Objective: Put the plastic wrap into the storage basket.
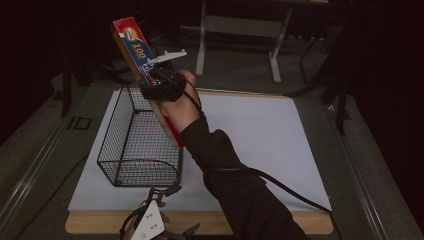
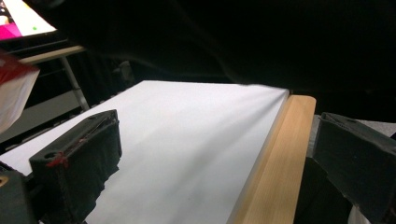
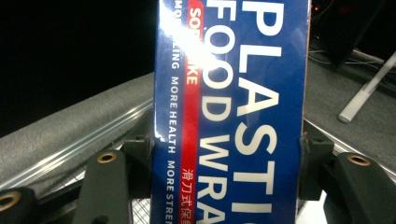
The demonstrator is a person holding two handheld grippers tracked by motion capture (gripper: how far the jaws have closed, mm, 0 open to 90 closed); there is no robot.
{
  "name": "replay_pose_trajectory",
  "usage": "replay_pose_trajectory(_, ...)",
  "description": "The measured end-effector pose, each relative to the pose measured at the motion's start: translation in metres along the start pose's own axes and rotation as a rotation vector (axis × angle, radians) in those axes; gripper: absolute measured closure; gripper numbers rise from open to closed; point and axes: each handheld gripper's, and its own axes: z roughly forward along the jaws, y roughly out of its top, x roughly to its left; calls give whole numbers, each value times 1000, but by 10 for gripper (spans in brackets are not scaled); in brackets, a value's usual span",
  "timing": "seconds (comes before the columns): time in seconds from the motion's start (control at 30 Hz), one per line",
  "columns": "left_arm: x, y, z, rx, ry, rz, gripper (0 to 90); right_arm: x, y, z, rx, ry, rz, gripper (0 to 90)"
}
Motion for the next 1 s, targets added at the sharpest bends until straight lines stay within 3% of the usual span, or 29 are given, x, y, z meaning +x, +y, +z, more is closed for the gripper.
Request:
replay_pose_trajectory(0.23, -1, 1, -1, 0, -1, 11, 18, 17, -4, 17, -48, 35, 11, 397)
replay_pose_trajectory(0.43, -4, 2, -1, -3, 7, 29, 18, 27, -14, 36, -42, 7, 16, 397)
replay_pose_trajectory(0.63, -2, 2, -2, -13, 16, 10, 18, 33, -30, 55, 0, 30, 42, 396)
replay_pose_trajectory(0.73, -2, 2, -2, -13, 21, 19, 18, 37, -38, 64, 26, 43, 55, 396)
replay_pose_trajectory(1.0, -2, 2, -3, -14, 19, 16, 18, 41, -54, 78, 106, 10, 71, 396)
